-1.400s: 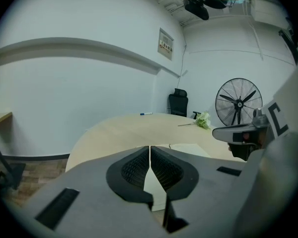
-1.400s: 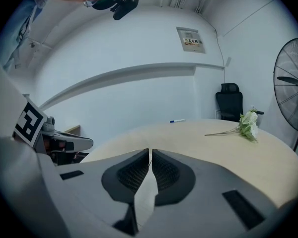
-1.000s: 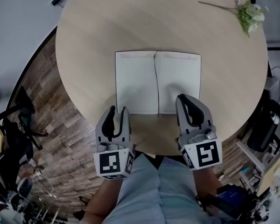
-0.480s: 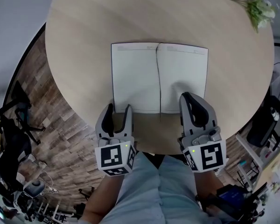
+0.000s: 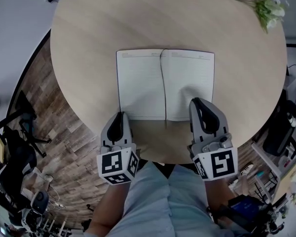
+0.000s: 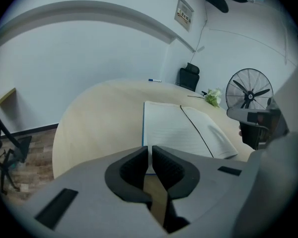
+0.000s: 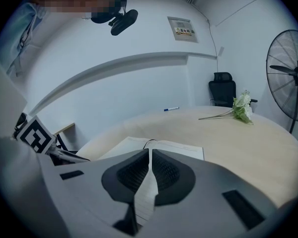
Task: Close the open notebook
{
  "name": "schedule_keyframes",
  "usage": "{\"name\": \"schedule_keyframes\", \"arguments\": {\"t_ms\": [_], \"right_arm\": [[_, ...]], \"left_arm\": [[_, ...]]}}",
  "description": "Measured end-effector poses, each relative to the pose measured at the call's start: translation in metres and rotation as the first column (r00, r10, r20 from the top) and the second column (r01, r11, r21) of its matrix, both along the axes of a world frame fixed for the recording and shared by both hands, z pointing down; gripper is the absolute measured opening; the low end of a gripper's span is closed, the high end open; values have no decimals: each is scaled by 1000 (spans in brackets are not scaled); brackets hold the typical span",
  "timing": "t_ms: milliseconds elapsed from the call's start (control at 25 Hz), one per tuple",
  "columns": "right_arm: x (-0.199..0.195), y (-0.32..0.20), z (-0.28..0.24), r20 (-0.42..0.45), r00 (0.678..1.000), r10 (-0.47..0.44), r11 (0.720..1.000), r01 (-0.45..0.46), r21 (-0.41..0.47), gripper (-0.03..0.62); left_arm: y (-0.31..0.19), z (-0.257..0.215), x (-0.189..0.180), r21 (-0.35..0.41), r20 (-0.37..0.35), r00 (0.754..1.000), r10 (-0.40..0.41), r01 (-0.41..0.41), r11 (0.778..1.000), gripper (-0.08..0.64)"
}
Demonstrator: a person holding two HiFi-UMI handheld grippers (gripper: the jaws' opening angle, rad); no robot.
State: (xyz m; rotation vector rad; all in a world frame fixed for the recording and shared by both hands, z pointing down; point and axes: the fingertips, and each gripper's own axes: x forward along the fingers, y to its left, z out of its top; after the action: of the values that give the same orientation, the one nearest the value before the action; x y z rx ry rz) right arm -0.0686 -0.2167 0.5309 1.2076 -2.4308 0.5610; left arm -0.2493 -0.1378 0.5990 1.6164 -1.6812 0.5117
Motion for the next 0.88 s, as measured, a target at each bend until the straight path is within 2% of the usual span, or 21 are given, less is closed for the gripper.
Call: {"name": "schedule_keyframes", "arguments": {"t_ms": [120,400,600,880], "right_arm": [[0,-6,-8,15,1000,-1,999,0,33,51],[1,-6,-54,34,999,-14,992,10,123,51],[12,4,-88,40,999,-11,986,4,166,51],[34,28,-133,35,999,-4,974,-4,228,51]], "left_arm": [[-5,-10,3,15,-23,1000,8,-7,1000,35],[-10,-71,17,126,-15,999,36,-34,991,34],[-5,-111,43,188,-14,997,74,-70,980,32],[12,-147,75,236,0,991,133,-129,963,32]]}}
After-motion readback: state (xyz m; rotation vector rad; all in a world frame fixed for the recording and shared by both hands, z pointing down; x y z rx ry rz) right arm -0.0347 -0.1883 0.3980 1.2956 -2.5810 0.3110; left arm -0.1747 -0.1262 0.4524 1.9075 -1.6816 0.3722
